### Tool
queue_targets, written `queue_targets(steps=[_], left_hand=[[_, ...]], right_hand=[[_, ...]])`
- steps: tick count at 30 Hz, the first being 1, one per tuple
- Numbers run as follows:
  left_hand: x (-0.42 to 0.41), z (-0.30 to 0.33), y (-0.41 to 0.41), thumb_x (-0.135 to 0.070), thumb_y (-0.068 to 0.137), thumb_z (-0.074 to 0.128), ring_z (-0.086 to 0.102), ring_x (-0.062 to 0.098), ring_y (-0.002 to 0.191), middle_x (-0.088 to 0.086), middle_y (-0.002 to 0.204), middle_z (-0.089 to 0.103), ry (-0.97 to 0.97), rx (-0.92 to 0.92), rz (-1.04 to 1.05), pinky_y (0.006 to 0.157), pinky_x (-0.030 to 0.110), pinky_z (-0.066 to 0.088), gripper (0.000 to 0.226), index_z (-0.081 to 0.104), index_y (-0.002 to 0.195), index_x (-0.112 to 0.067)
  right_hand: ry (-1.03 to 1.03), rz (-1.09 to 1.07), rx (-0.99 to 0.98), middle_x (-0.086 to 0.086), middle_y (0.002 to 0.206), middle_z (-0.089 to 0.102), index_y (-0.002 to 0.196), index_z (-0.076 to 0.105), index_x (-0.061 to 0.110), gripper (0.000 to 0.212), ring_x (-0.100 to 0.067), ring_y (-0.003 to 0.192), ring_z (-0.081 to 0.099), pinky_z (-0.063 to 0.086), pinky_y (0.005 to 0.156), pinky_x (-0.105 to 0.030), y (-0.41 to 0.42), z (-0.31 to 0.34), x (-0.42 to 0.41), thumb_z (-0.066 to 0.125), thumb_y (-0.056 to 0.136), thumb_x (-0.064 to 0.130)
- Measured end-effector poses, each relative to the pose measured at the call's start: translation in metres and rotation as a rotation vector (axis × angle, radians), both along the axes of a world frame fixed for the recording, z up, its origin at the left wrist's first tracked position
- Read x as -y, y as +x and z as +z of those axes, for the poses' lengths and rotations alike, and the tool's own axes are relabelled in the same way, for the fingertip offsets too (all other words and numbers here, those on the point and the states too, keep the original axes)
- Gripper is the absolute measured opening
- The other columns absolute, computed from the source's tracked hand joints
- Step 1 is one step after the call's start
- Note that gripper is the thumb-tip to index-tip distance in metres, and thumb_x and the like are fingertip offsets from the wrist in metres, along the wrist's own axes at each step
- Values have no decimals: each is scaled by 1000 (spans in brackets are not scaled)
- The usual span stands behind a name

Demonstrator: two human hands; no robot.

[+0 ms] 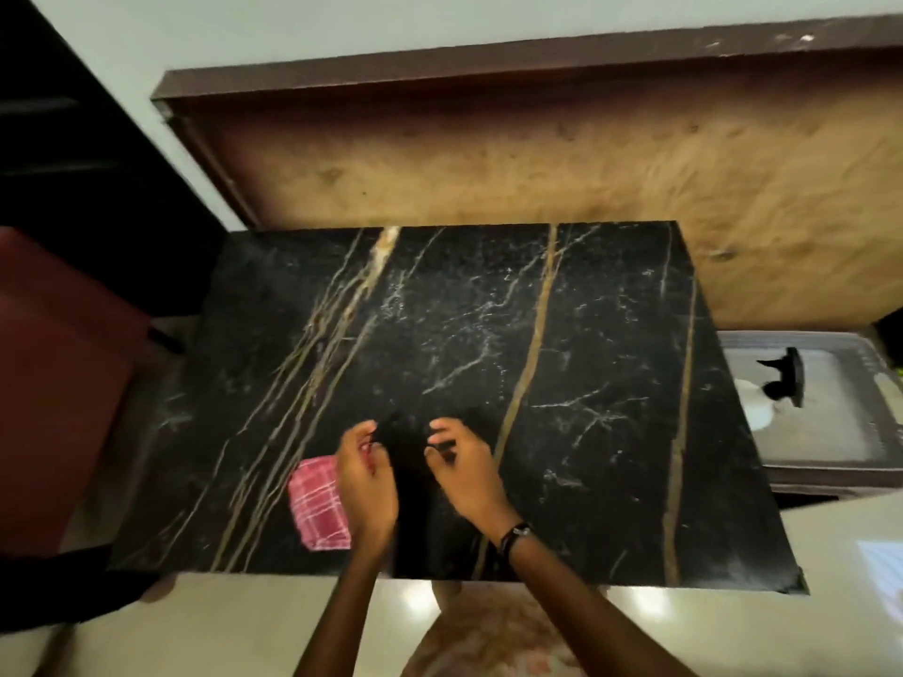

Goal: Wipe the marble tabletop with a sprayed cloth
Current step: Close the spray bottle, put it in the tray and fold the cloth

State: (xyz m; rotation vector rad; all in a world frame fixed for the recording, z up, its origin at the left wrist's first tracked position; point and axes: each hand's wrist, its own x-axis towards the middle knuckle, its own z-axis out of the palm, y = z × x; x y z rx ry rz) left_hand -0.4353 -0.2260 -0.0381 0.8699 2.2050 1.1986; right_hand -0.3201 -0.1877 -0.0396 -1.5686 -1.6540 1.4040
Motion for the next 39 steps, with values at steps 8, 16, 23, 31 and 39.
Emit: queue_targets(steps=[8,16,23,31,39], left_hand=[[55,-22,-88,-21,88,60,52,38,113,21,122,53,-341,140,205,96,55,45,40,47,122,-4],[50,-24,-96,-16,82,68,55,41,111,23,127,52,-410,264,258,90,48,48,53,40,126,-5],[50,-17,-93,-15,82,68,62,28,86,19,110,65,-336,651,220,77,36,50,39,56,116,-1],[7,7,-20,-22,83,64,62,29,104,13,108,68,-244,1090,-131,81,42,55,20,63,103,-18],[-67,24,125,-23,83,63,64,24,102,11,111,69,-300,1069,-442,90,42,52,23,66,105,-17]], right_hand=[[-78,47,187,-11,125,55,125,54,9,39,-26,115,53,44,100,-34,-102,-21,46,62,87,19],[-155,-30,235,-12,134,43,134,43,10,59,-28,119,51,45,103,-38,-118,-31,60,72,83,20],[-464,-181,-165,-10,121,63,130,50,11,53,-18,101,63,54,86,-29,-80,-35,50,73,82,14],[-633,-331,-793,-7,125,63,131,49,33,60,-27,109,65,56,85,-44,24,-23,30,75,78,24],[-504,-487,-967,-12,127,63,134,48,22,54,-31,115,61,56,81,-42,171,-13,-4,71,85,22]])
